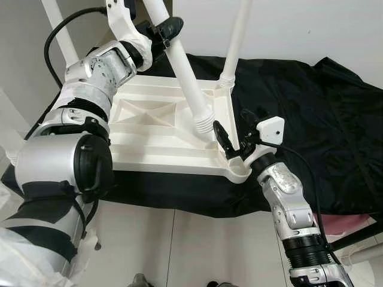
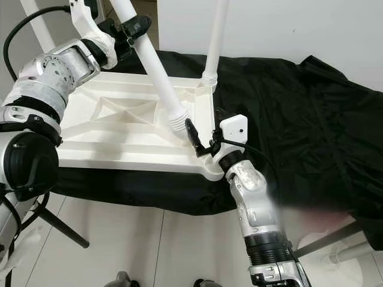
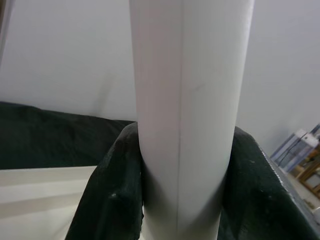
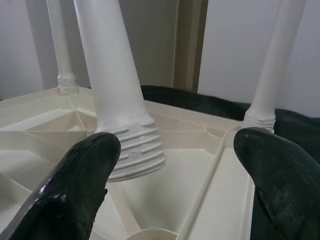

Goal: Building children table

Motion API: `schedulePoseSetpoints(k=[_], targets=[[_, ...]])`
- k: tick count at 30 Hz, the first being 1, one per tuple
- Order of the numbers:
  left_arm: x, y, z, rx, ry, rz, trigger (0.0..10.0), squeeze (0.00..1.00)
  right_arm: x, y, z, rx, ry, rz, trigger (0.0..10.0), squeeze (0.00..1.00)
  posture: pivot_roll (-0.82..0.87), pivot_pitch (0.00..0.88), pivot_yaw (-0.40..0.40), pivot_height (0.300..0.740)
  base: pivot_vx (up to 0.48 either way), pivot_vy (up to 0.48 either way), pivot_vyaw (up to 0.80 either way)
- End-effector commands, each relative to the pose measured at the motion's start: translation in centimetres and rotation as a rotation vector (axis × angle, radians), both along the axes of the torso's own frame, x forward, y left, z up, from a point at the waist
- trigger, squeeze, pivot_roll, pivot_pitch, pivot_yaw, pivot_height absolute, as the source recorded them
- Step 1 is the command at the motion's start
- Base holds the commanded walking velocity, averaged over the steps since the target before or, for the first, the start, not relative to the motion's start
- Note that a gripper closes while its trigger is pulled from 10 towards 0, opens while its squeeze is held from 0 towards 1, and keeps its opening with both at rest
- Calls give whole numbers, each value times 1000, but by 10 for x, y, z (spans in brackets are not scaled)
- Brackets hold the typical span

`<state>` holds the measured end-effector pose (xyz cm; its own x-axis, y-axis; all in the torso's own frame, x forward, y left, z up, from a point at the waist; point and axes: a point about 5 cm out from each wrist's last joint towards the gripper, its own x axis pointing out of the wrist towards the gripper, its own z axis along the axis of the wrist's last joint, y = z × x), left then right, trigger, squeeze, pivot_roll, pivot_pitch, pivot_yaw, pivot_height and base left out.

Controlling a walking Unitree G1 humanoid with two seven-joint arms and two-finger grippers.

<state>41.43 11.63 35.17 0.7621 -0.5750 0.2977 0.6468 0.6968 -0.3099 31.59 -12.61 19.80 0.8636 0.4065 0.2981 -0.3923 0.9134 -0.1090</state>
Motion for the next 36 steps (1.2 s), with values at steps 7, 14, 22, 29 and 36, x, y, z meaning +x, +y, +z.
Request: schedulePoseSetpoints(k=[7,14,22,29,36], targets=[[-7,-20,5,68,-142,-1,10000,0,12,10,13,-19,52,32,10000,0,-34,39,-10,740,0,0,0],[-13,-34,5,102,-197,-10,10000,0,19,21,9,-139,95,94,10000,0,-30,34,-10,740,0,0,0],[-25,-49,8,135,-269,-37,10000,0,36,29,16,-195,118,91,10000,0,-31,32,-12,740,0,0,0],[-36,-63,8,169,-325,-51,10000,0,57,36,30,-250,110,30,10000,0,-20,28,-25,740,0,0,0],[-42,-67,4,180,-327,-47,10000,0,66,37,38,-244,95,1,10000,0,-10,23,-35,740,0,0,0]])
